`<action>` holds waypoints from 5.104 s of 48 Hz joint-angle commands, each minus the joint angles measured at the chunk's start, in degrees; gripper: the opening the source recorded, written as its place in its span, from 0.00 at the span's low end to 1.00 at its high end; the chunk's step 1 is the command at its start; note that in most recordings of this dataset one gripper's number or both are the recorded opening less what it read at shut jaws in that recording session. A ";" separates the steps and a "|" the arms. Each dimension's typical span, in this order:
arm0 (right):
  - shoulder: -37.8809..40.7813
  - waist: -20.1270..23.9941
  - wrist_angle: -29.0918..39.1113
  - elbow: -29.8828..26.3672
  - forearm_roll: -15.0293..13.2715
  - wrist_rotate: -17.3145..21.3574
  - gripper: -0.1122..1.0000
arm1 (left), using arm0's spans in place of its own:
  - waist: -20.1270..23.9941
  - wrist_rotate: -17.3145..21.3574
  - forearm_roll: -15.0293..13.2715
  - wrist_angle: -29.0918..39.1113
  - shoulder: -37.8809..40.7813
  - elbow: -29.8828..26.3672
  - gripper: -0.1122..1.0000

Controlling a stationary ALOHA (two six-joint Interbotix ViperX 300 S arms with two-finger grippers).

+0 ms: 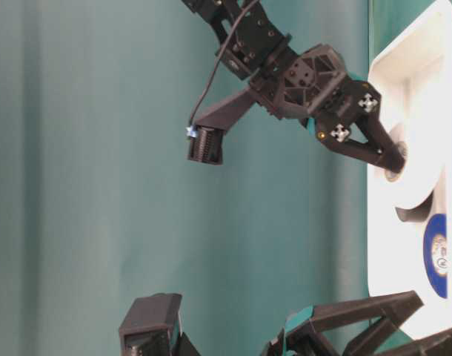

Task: Put the tape alternately from left to right into the white case.
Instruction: 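Lift the right gripper out of the tray and retract it right, then lower the left gripper into the red roll's core and close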

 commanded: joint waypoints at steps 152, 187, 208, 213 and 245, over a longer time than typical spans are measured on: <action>-10.37 20.30 -0.18 5.45 -2.11 0.18 0.79 | -0.35 -0.09 -0.09 -0.26 0.09 -1.05 0.70; -10.37 20.39 -0.44 5.80 -2.11 0.18 0.79 | -0.26 0.09 0.00 -0.35 10.55 -4.83 0.70; -10.37 20.65 -0.53 5.80 -2.11 0.18 0.79 | 1.14 0.18 0.09 -0.26 13.80 -5.27 0.69; -10.37 20.65 -0.53 5.80 -2.11 0.18 0.79 | 1.76 0.26 0.09 0.18 14.15 -5.36 0.69; -9.93 20.65 -0.53 5.80 -2.11 0.09 0.79 | 1.58 0.35 0.18 1.41 13.97 -6.15 0.08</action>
